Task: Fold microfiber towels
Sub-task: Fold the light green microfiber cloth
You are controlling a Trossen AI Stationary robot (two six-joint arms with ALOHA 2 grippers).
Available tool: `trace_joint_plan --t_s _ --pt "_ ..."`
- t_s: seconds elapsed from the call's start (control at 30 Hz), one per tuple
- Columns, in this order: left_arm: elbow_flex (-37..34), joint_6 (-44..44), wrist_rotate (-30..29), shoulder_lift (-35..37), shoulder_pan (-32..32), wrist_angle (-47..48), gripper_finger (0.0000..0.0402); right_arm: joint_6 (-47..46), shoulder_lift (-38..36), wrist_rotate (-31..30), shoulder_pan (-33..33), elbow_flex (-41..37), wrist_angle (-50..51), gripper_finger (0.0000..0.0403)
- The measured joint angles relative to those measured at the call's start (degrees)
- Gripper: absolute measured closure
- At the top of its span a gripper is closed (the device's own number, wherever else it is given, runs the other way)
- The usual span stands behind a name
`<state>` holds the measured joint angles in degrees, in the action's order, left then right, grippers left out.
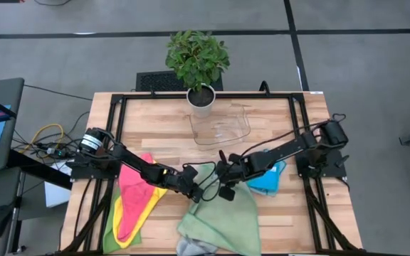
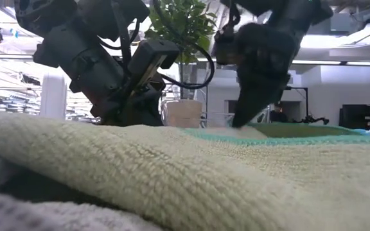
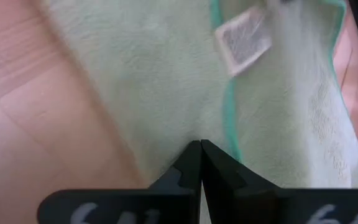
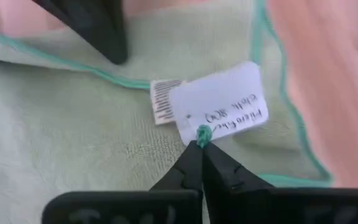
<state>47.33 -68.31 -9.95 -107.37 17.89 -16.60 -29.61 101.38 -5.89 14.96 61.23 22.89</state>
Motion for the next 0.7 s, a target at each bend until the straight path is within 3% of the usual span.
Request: trace_joint_plan --t_s 0.13,0.47,0.7 --pt "0.0 -0.3 -0.8 0.0 0.0 0.0 0.0402 0.2 -3.3 0.0 0.0 0.0 1.6 0.0388" --pt "0.0 -0.3 -1.9 -0.4 0.1 0.2 0.0402 0.8 -5.0 -0.2 0.0 0.0 4.4 0.0313" --pt "-0.1 -0.5 -3.4 -0.5 0.7 0.8 0.0402 1.0 -4.8 -0.3 0.4 0.0 6.9 0.0351"
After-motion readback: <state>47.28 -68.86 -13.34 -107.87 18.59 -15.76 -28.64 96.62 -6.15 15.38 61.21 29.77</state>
